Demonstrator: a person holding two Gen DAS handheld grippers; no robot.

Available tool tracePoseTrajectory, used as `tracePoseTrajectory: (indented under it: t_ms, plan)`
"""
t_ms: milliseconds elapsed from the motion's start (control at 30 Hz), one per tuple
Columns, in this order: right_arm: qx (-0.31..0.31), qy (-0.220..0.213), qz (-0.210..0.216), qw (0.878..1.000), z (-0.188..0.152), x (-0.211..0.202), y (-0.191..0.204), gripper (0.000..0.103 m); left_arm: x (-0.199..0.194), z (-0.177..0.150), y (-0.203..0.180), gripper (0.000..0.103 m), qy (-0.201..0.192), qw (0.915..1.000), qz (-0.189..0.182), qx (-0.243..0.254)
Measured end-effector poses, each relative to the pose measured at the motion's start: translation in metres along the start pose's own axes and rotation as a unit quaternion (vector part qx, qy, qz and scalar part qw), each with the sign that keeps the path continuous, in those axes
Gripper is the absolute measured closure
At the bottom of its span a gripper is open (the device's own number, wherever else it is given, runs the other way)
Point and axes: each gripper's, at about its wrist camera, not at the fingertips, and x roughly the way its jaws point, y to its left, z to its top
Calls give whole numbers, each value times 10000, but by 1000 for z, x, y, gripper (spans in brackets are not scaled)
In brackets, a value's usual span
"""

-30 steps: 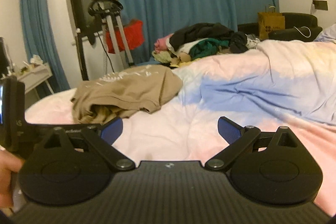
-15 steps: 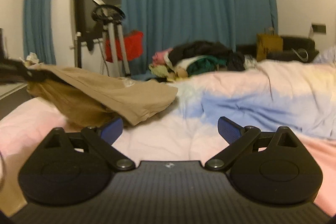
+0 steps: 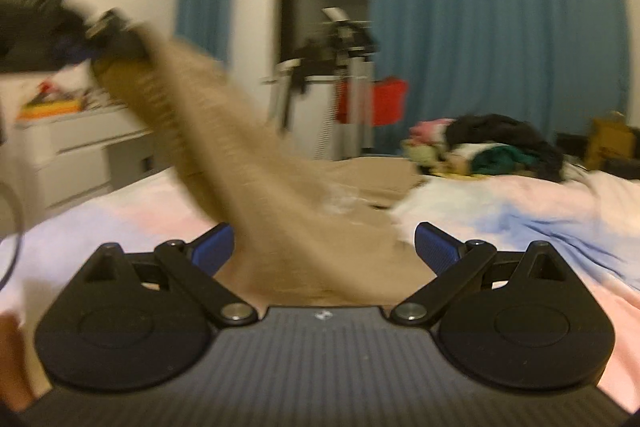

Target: Fold clothes

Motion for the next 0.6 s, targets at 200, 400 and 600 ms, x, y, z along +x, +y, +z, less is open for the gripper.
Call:
tracePoseTrajectory:
  t_ms: [200, 400, 600]
  plan:
    - [-81, 203, -148, 9997, -5, 30, 7, 5, 24, -13, 2, 88, 373, 9988, 330, -45]
    - [1654, 451, -634, 9832, -12, 45, -57, 5, 49, -23, 26, 88, 1114, 9916, 545, -355]
    - [1852, 1211, -421, 9743, -27, 70, -67, 5, 60, -26, 22, 88, 1185, 9917, 481, -107]
